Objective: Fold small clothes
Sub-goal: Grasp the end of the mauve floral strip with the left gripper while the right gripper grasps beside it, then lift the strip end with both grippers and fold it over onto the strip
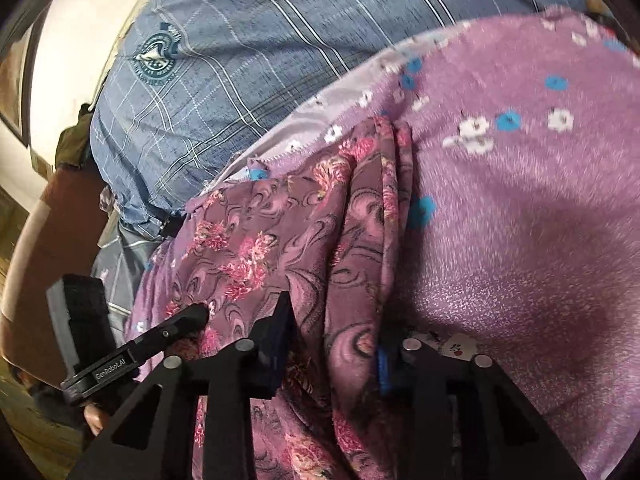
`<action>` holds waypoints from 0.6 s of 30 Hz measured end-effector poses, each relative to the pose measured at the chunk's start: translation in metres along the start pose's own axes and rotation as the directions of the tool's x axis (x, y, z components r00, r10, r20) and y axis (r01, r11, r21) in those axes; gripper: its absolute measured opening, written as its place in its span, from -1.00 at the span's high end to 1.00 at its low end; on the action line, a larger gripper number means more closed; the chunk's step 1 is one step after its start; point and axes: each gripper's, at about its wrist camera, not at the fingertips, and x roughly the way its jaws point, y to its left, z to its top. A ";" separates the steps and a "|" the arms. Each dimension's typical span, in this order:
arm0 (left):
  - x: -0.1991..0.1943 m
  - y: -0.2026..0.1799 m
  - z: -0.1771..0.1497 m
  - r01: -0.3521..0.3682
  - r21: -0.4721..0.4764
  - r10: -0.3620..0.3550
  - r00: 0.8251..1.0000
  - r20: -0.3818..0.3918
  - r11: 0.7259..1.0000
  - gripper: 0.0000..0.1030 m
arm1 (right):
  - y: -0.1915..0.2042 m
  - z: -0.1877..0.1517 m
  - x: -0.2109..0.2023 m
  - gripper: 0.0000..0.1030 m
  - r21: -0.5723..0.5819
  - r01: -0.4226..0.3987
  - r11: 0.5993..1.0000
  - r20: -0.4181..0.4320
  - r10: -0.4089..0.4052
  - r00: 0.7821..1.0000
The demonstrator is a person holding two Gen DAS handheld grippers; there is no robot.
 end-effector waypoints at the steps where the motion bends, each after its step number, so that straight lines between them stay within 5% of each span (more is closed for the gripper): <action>1: -0.002 -0.003 0.001 0.001 0.009 -0.001 1.000 0.008 1.000 0.52 | 0.003 -0.001 -0.002 0.39 -0.012 0.011 1.000 0.011 -0.011 1.000; 11: -0.024 -0.038 0.003 0.049 0.133 -0.063 0.993 0.104 0.990 0.54 | 0.047 -0.017 -0.022 0.29 -0.213 0.214 0.953 0.173 -0.178 0.969; 15: -0.005 -0.031 0.002 -0.068 0.140 0.057 0.995 0.079 0.988 0.47 | 0.036 -0.014 -0.009 0.12 -0.197 0.273 0.942 0.132 -0.250 0.959; 18: 0.013 -0.005 0.004 -0.099 0.030 0.100 0.995 0.000 0.995 0.31 | 0.023 -0.007 -0.006 0.00 -0.158 0.272 0.949 0.111 -0.257 0.960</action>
